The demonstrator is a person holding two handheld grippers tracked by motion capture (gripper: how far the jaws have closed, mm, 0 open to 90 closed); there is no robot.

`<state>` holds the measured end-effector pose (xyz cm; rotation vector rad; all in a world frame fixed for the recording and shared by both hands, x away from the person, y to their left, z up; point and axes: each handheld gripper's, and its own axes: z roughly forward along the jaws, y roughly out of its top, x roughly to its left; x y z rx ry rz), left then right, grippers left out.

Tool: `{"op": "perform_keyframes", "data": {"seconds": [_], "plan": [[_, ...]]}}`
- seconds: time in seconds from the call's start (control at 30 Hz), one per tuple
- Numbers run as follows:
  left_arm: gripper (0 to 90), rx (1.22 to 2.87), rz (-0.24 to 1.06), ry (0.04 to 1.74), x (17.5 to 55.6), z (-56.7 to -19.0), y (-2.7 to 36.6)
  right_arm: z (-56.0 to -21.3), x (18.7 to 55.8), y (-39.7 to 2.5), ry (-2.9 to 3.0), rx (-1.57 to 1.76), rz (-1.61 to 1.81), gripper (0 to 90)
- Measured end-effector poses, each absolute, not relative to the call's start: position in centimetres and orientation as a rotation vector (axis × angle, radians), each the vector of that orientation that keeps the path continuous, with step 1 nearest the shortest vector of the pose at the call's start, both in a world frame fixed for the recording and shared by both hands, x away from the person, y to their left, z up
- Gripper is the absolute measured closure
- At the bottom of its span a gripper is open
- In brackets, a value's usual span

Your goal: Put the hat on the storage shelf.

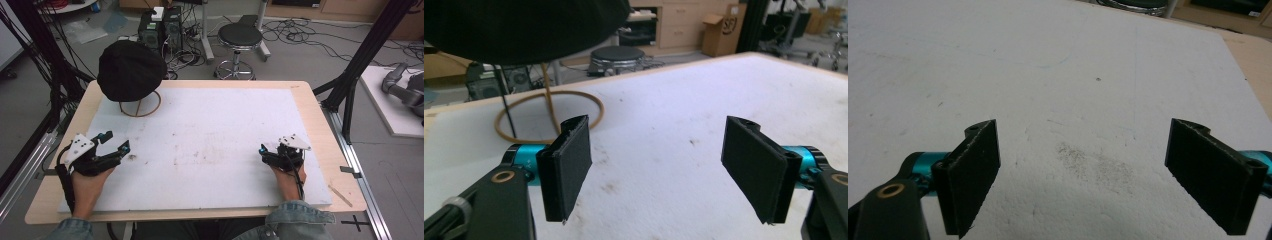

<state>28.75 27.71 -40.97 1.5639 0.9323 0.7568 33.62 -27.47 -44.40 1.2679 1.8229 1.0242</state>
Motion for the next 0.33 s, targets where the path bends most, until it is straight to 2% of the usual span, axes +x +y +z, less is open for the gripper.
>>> {"op": "perform_keyframes", "data": {"seconds": [0.33], "plan": [[27.8, 1.596, 0.762, 0.928, 28.78, -41.62, 27.44, -44.36, 33.59, -27.51, 1.82, 1.265, 1.026, 14.2]]}}
